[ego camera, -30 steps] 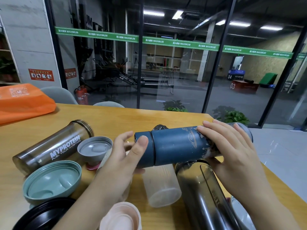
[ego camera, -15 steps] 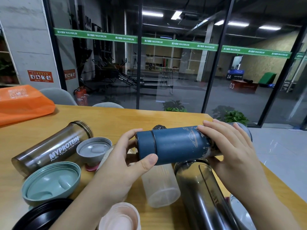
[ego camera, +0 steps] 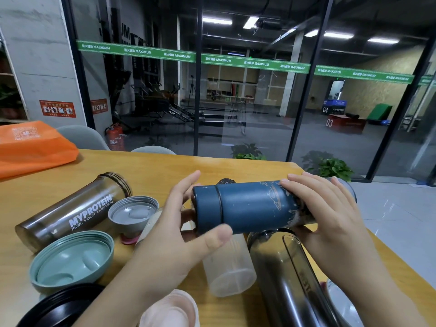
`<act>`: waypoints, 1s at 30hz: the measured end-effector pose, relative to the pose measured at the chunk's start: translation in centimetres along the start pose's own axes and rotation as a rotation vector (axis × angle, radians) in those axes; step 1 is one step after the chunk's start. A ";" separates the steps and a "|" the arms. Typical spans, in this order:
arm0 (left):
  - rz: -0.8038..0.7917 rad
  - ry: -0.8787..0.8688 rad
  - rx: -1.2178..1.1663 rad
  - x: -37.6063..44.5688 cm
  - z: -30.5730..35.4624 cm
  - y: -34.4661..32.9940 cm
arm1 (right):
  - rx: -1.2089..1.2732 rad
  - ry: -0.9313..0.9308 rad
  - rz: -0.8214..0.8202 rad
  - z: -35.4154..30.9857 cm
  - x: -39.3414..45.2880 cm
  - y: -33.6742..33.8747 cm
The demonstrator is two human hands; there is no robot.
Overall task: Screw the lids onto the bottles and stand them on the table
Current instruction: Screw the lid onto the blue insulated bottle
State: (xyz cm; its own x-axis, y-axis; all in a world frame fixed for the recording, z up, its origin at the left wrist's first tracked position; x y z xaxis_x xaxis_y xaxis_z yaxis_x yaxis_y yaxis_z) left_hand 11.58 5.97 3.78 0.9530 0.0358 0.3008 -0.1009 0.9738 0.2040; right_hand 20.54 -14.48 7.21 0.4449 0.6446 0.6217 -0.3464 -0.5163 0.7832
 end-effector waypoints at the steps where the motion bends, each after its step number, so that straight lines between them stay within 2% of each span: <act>1: 0.026 0.038 0.000 0.0 -0.2 0.0 | -0.008 0.005 0.001 -0.1 0.0 0.0; 5: 0.090 0.134 -0.201 -0.1 -0.6 0.0 | -0.032 0.008 0.003 -0.2 0.0 0.0; 7: 0.084 0.129 -0.214 -0.1 -0.5 0.0 | -0.033 0.004 0.006 -0.2 0.0 0.1; 15: 0.100 -0.007 -0.127 -0.2 0.7 0.1 | -0.005 0.025 0.015 -0.2 0.0 0.4; 26: -0.023 -0.090 0.000 -0.3 0.6 -0.2 | -0.010 0.022 0.020 0.1 0.0 0.3; 30: -0.073 -0.097 0.152 -0.5 0.7 -0.4 | -0.033 0.018 0.024 0.2 0.0 0.3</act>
State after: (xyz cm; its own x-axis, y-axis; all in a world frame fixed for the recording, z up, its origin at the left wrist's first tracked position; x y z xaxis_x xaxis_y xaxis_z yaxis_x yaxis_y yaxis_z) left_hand 10.99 5.41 4.21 0.9281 -0.0630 0.3671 -0.0812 0.9276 0.3646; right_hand 20.58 -14.71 7.42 0.4211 0.6428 0.6400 -0.3836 -0.5131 0.7678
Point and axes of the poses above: each hand's wrist, its own x-axis towards the middle knuckle, its own y-axis out of the back of the hand, z = x × y, the point moved 6 cm from there along x, towards the middle knuckle, and after that the axes turned 14 degrees about -z, right-handed, at the moved point
